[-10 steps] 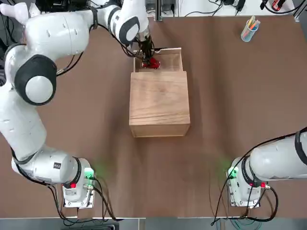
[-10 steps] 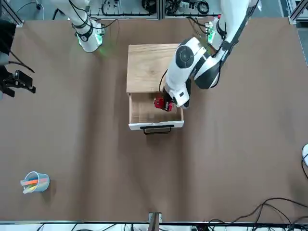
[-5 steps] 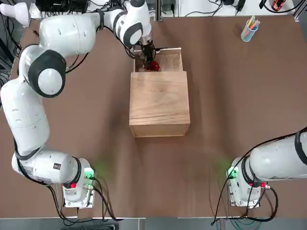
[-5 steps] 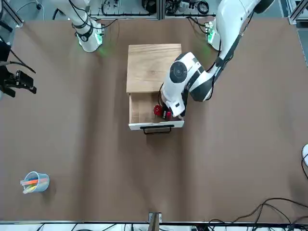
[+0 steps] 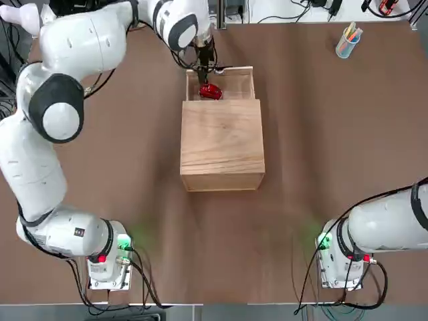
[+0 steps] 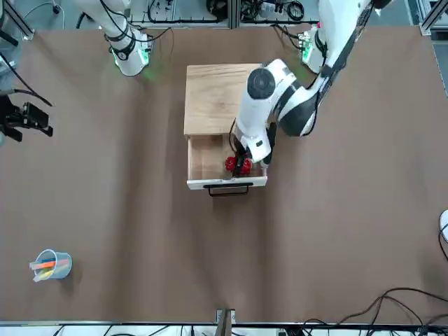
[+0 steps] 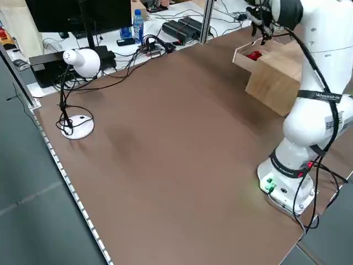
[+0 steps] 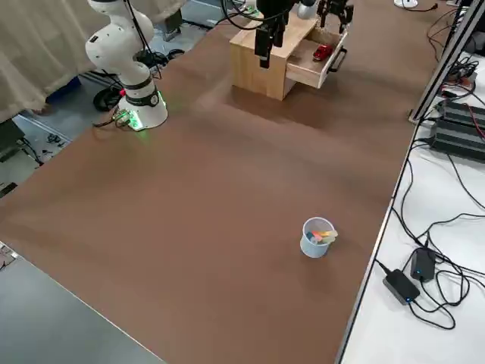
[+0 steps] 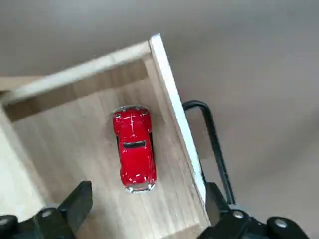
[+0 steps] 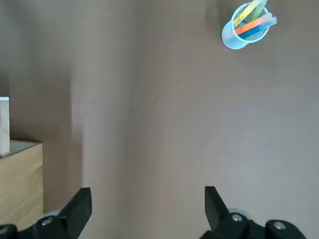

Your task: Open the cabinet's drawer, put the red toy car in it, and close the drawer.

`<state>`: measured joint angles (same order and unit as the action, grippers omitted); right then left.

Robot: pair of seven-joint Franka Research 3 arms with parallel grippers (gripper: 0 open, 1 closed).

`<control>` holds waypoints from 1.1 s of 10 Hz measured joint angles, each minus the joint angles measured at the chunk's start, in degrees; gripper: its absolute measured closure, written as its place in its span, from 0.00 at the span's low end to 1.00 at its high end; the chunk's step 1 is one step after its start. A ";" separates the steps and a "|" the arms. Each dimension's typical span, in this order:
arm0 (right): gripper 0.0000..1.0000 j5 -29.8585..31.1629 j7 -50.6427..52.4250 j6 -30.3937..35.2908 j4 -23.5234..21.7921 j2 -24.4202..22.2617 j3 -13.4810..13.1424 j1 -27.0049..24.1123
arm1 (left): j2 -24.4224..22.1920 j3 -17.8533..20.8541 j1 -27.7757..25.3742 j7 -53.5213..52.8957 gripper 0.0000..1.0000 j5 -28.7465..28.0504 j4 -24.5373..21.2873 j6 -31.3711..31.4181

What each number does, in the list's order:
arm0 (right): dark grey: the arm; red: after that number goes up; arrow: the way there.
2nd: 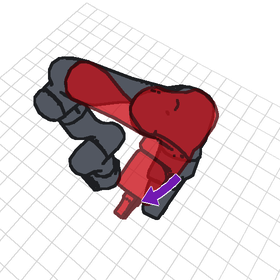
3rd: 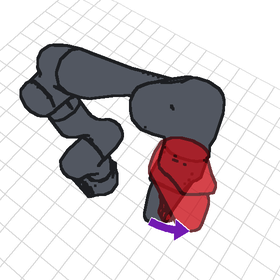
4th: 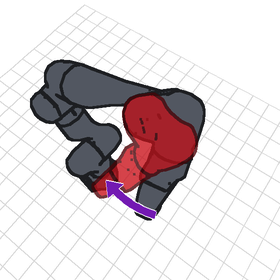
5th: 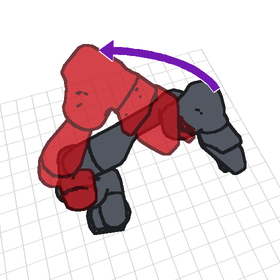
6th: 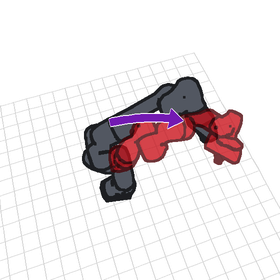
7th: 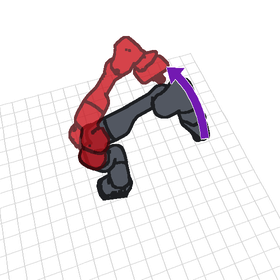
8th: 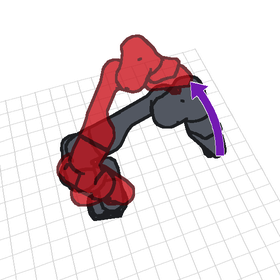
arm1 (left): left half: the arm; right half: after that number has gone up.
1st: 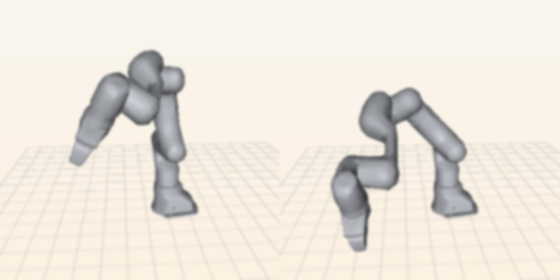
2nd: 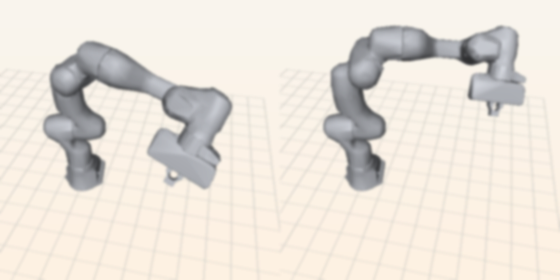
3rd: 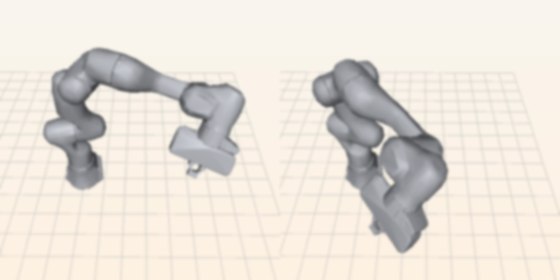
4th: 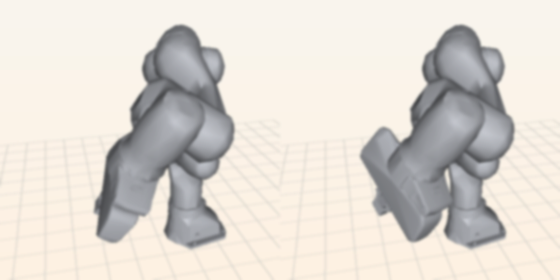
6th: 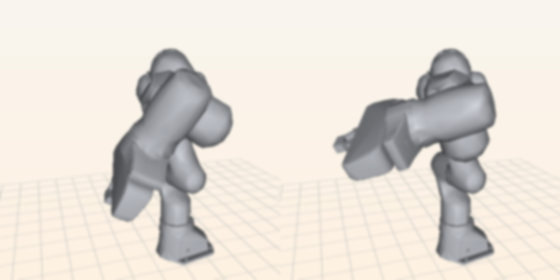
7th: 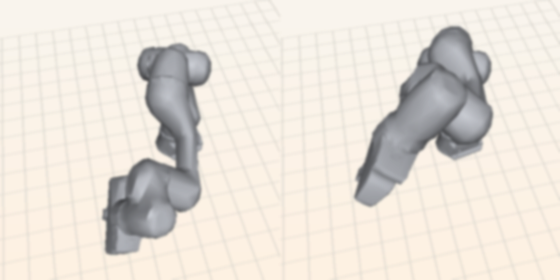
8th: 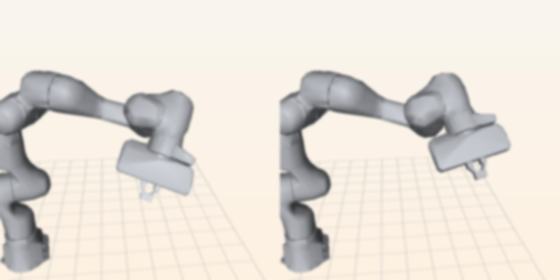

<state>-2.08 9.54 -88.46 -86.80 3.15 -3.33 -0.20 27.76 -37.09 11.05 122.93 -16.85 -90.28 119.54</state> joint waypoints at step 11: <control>0.00 -0.04 -0.31 -0.56 -0.20 0.55 0.48 1.24 | -20.78 13.44 -7.40 -48.31 0.00 15.76 -7.53 -10.78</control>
<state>-2.12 9.23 -89.02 -87.00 3.69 -2.85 1.04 6.98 -23.65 3.65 74.62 -1.09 -97.81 108.76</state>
